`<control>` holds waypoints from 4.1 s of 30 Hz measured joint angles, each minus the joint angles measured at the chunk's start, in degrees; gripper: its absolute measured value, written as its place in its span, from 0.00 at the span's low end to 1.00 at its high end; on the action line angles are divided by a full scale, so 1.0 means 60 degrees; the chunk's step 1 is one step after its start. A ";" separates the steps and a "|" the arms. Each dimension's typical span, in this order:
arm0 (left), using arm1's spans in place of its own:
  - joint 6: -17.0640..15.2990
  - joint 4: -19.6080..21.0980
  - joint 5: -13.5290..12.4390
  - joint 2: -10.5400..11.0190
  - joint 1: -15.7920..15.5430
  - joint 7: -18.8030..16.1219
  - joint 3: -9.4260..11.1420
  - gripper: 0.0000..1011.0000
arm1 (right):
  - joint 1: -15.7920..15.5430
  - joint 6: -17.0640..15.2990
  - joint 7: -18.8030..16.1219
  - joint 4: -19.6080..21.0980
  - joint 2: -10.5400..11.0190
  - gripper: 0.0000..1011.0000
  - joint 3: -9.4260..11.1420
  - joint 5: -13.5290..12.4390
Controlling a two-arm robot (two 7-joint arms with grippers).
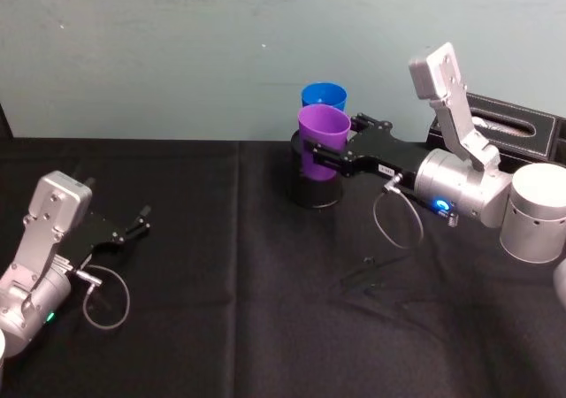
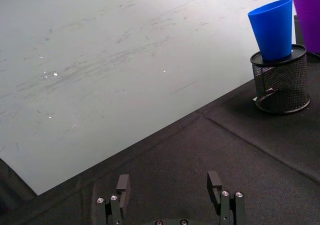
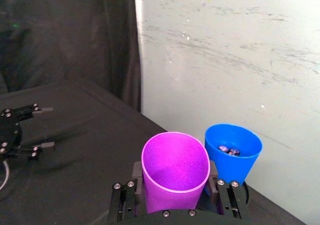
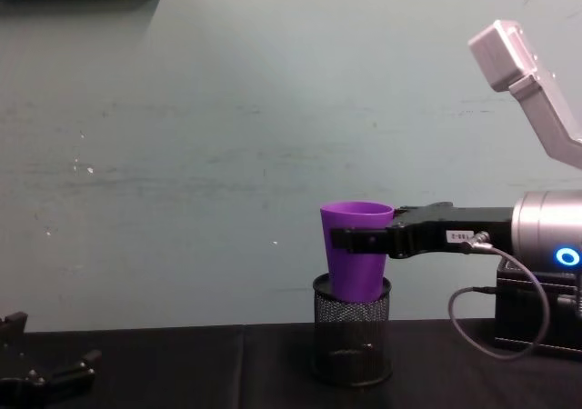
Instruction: Pick up one cup with a gripper and tap it against the other cup.
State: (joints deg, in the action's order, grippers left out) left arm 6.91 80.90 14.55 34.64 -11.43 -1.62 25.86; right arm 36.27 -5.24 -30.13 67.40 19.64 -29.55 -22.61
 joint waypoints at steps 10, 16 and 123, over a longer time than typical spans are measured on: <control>0.0000 0.0000 0.0000 0.0000 -0.0001 0.0000 0.0000 1.00 | 0.0391 0.0135 0.0076 -0.0640 -0.0396 0.72 0.0077 0.0244; 0.0000 0.0000 0.0000 0.0000 0.0000 0.0000 0.0001 1.00 | 0.0575 0.0178 0.0080 -0.0907 -0.0539 0.72 0.0120 0.0359; 0.0000 0.0000 -0.0001 0.0000 -0.0001 0.0000 0.0000 1.00 | 0.1158 0.0337 -0.0173 -0.1938 -0.1036 0.72 0.0401 0.0690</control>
State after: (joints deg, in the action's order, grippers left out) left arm 6.91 80.90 14.55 34.65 -11.43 -1.62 25.86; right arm 43.22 -3.21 -31.16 55.77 13.42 -27.15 -18.47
